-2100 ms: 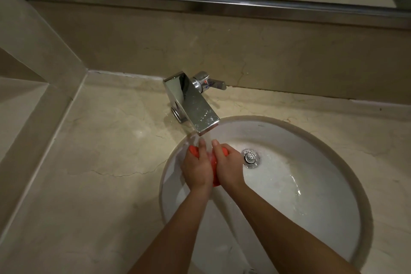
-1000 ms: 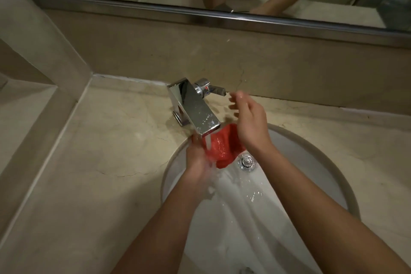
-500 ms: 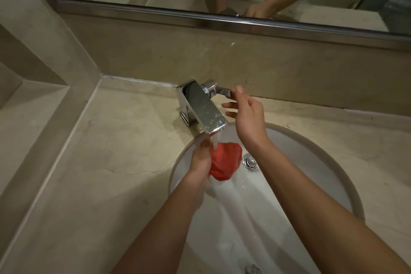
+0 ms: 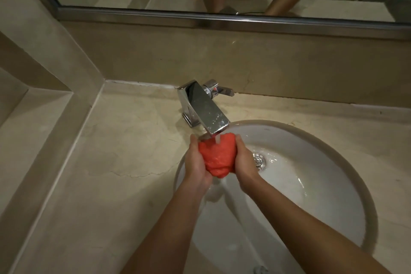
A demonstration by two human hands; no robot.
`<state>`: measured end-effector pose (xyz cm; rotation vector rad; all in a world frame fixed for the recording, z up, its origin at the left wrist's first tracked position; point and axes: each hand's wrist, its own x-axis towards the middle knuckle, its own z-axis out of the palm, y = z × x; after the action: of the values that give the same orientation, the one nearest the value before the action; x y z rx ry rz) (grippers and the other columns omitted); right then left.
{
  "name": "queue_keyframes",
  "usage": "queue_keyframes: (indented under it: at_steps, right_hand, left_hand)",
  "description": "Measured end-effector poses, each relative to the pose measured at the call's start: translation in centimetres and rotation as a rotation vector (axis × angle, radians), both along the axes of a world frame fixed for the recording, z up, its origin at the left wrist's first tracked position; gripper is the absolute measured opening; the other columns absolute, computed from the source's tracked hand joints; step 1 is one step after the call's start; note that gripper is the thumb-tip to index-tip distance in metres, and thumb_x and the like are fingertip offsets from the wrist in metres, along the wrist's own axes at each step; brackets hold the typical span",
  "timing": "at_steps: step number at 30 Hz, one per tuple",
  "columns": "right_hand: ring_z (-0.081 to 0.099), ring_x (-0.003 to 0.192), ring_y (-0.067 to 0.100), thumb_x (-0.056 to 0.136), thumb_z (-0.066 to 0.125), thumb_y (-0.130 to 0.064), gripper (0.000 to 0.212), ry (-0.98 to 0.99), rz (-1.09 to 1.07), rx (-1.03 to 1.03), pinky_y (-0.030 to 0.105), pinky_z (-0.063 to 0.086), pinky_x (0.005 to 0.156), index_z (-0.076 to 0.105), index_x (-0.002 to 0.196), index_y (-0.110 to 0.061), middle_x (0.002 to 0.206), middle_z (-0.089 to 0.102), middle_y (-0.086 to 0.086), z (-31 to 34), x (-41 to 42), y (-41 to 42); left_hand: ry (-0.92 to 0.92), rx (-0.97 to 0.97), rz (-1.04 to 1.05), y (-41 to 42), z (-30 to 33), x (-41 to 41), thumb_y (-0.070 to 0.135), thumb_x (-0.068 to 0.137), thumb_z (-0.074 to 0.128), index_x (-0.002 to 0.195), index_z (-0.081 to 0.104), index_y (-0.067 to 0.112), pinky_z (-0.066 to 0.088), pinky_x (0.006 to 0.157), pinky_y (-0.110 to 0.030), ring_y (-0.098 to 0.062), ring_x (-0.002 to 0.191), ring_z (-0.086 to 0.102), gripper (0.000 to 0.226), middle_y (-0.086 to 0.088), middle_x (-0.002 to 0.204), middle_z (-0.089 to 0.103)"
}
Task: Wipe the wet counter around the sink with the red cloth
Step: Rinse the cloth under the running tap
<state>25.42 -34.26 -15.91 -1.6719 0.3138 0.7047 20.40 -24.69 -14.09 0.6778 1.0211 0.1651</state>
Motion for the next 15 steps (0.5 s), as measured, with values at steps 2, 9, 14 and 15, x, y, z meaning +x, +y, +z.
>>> queue_keyframes:
  at_steps: [2, 9, 14, 15]
  right_hand:
    - [0.072, 0.097, 0.021, 0.094, 0.047, -0.062, 0.050, 0.083, -0.072, 0.102, 0.044, 0.054, 0.097, 0.074, 0.093, -0.020, 0.096, 0.077, 0.004, 0.4, 0.5, 0.6]
    - [0.058, 0.057, 0.018, 0.086, 0.057, -0.060, 0.054, -0.043, -0.043, 0.041, 0.038, 0.050, 0.071, 0.060, 0.054, -0.016, 0.056, 0.063, 0.003, 0.6, -0.4, 3.2]
    - [0.061, 0.056, 0.018, 0.097, 0.047, -0.059, 0.065, -0.037, -0.015, -0.015, 0.032, 0.048, 0.068, 0.061, 0.054, -0.012, 0.055, 0.065, 0.003, -0.6, -0.8, 3.7]
    - [0.064, 0.061, 0.021, 0.097, 0.047, -0.059, 0.064, -0.020, -0.028, -0.024, 0.034, 0.052, 0.071, 0.063, 0.057, -0.012, 0.058, 0.067, 0.004, -0.8, -0.9, 3.7]
  left_hand:
    - [0.085, 0.234, 0.001, -0.4, -1.1, 0.1, 0.059, 0.096, 0.044, 0.105, 0.070, 0.013, 0.055, 0.089, -0.048, -0.029, 0.095, 0.071, 0.054, -0.014, 0.106, 0.073]
    - [0.290, 0.403, -0.041, -3.4, -1.9, 0.1, 0.057, 0.097, 0.038, 0.090, 0.068, 0.017, 0.055, 0.082, -0.051, -0.038, 0.089, 0.070, 0.051, -0.013, 0.093, 0.073]
    - [0.365, 0.508, -0.111, -2.9, -2.7, -0.7, 0.075, 0.089, 0.034, 0.085, 0.077, 0.026, 0.057, 0.082, -0.044, -0.023, 0.081, 0.071, 0.065, -0.001, 0.081, 0.075]
    - [0.356, 0.537, -0.109, -2.8, -2.7, -0.7, 0.071, 0.092, 0.035, 0.080, 0.076, 0.027, 0.057, 0.083, -0.043, -0.022, 0.082, 0.071, 0.061, 0.000, 0.080, 0.075]
